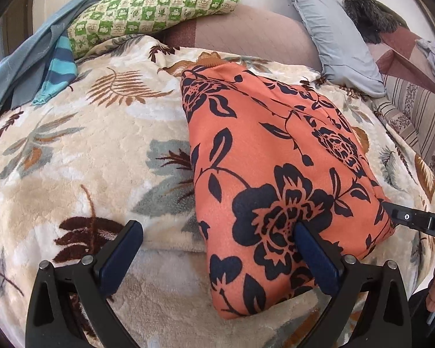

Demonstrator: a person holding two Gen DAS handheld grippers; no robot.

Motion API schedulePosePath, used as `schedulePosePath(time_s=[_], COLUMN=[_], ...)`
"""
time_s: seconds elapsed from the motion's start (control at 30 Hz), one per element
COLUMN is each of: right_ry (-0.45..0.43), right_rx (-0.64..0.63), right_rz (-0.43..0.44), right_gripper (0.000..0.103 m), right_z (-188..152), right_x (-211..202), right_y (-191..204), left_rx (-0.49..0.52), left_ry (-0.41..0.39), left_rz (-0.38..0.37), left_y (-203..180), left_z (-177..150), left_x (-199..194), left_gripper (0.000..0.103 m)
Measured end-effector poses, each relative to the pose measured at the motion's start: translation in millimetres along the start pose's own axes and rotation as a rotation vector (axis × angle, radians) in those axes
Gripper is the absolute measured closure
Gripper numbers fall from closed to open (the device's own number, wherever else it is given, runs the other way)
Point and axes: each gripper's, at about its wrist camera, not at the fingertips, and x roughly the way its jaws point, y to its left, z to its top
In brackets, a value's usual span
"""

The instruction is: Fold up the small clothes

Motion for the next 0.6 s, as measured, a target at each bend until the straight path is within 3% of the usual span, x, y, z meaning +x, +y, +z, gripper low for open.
schedulePosePath(time_s=[0.23, 0.33, 0.43, 0.6], right_ry=[-0.079, -0.104, -0.121, -0.139], right_rx=[-0.056, -0.099, -0.145, -0.184], right_rz=[0.01, 0.02, 0.016, 0.005], right_gripper=[0.091, 0.091, 0.091, 0.091], right_z=[-9.9, -20.2, -32.6, -49.9], right_x=[-28.2, -42.6, -57.6, -85.3], right_y=[13.0, 20.9, 30.7, 41.2], left_rx=[0.186, 0.144, 0.089, 0.081], left_ry=[-0.12, -0.173, -0.177, -0.21], left_rz=[0.21, 0.25, 0.29, 0.373], left_y=[-15.7, -13.2, -10.2, -14.3], left_z=[-4.9, -9.8, -12.7, -1.6], left_x=[-52.2, -83.5, -108.2, -142.2], left_gripper=[0.0, 0.0, 0.0, 0.0])
